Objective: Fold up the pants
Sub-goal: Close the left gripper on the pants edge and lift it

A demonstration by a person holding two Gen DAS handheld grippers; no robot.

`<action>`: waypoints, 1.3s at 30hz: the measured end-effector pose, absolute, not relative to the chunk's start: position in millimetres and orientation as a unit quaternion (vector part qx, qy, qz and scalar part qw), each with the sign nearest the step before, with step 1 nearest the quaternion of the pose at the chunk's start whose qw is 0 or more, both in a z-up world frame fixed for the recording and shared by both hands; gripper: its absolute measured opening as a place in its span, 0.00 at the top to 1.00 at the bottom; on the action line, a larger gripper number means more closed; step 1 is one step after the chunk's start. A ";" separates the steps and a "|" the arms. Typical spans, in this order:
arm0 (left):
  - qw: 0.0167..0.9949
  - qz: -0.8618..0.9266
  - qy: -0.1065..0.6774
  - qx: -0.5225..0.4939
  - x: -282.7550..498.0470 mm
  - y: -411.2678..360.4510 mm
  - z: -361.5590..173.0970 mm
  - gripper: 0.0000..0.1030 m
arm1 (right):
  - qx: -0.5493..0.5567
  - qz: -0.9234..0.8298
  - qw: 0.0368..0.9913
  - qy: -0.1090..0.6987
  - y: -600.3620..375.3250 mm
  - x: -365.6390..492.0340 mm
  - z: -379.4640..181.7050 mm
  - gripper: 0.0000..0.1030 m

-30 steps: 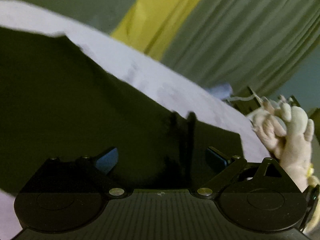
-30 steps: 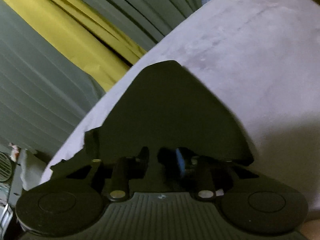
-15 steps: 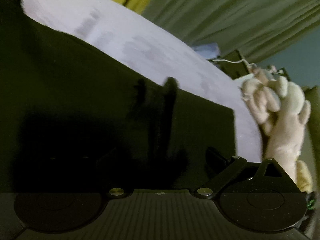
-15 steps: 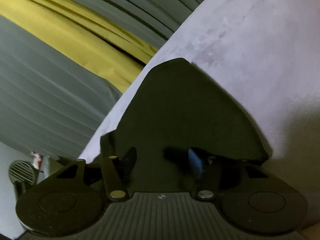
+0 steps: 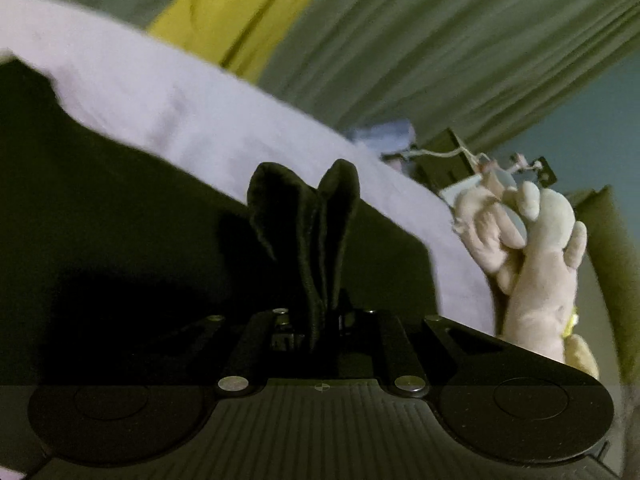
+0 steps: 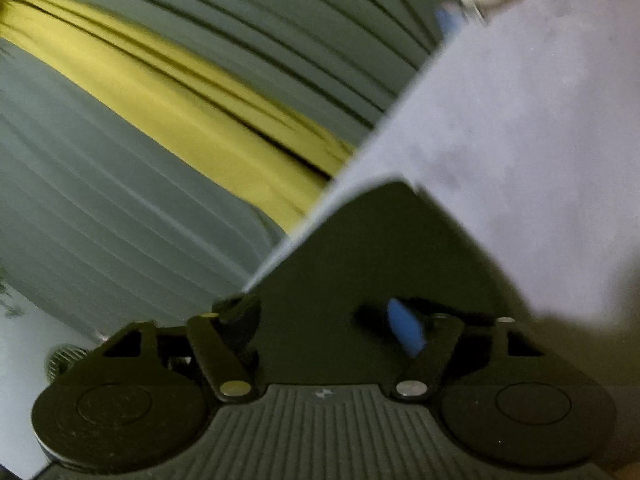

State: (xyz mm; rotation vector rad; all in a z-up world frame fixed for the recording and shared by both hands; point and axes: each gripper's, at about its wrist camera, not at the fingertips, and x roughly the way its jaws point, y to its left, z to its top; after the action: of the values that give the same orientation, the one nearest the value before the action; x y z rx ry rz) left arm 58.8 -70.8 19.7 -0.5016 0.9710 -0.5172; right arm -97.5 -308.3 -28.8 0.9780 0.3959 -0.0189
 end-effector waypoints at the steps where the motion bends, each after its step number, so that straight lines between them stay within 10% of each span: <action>1: 0.832 -0.232 0.451 -0.223 56.6 -55.7 25.8 0.87 | 0.467 -0.001 0.865 0.182 -308.3 -99.4 -27.0 0.22; 6: 0.871 -0.152 0.456 -0.099 43.0 -5.4 22.4 0.81 | 0.392 -0.006 0.887 0.244 -280.4 -81.0 -24.7 0.26; 19: 0.867 -0.161 0.422 -0.210 23.2 29.9 -33.8 0.36 | 0.143 -0.070 0.922 0.353 -202.8 -35.7 -26.1 0.62; 39: 0.840 -0.177 0.408 -0.311 31.5 44.2 -54.9 0.26 | 0.052 -0.106 0.920 0.373 -183.0 -7.9 -39.9 0.67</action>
State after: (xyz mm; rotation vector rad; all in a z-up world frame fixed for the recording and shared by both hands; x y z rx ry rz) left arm 31.5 44.2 -54.9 -0.6581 0.8624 -0.3733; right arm -7.9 -183.0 -39.9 0.1070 0.7662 -0.2171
